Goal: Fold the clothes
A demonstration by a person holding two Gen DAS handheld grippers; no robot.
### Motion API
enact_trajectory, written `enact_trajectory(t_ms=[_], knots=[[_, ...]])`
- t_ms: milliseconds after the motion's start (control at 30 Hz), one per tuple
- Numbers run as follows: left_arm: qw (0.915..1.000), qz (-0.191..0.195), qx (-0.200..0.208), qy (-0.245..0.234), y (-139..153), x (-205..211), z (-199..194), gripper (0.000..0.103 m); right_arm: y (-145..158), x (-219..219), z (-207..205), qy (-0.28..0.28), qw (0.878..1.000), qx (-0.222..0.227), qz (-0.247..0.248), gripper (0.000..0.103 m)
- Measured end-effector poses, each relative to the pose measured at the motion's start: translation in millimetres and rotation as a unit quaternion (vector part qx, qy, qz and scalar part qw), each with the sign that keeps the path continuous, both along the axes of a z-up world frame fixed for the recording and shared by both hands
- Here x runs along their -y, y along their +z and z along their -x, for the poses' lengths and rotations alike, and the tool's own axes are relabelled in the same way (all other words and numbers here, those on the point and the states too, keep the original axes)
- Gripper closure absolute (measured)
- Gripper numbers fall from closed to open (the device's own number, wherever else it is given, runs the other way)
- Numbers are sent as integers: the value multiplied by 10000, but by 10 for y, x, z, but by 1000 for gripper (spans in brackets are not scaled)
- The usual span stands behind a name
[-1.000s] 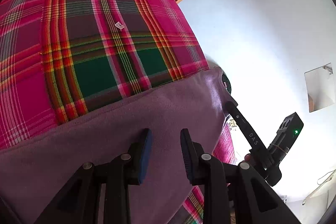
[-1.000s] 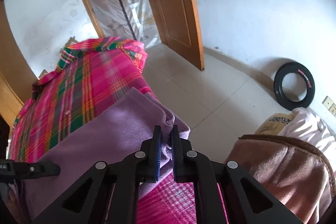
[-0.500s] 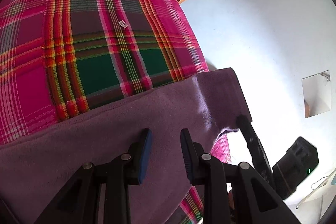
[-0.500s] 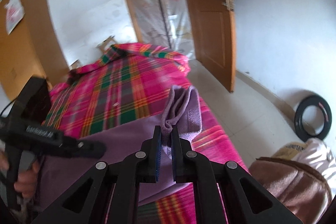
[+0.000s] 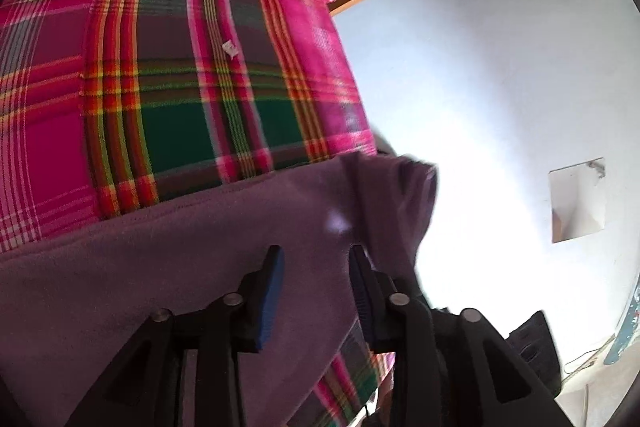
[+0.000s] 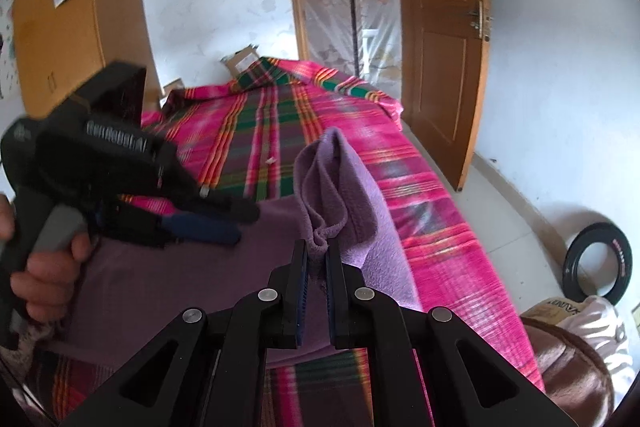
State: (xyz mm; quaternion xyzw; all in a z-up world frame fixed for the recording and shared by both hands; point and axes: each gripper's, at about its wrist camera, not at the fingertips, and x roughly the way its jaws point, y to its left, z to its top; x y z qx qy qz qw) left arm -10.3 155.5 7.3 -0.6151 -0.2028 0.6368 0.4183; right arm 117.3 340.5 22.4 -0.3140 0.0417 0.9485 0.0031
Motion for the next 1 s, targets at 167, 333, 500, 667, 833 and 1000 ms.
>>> enact_trajectory(t_ms=[167,333,500,667,833,1000], knots=[[9989,-355,268,169,-54,102,32,68,-85,138,-27,139,9995,84,-278,95],[9934,-836,693,377,-159,215,100,61,-169,190,-66,179,9992,155,-318,95],[9916,-817,888,467,-285,240,131,60,-184,255,-88,305,9984,141,-444,91],[9875,-1021,1024,622,-339,322,138,58,-177,342,-163,566,9963,117,-633,87],[9857,-1094,992,811,-366,414,162,58,0,268,-370,358,9968,-460,-554,75],[9868,-952,954,901,-393,447,199,58,-33,115,-260,292,9987,-205,-351,52]])
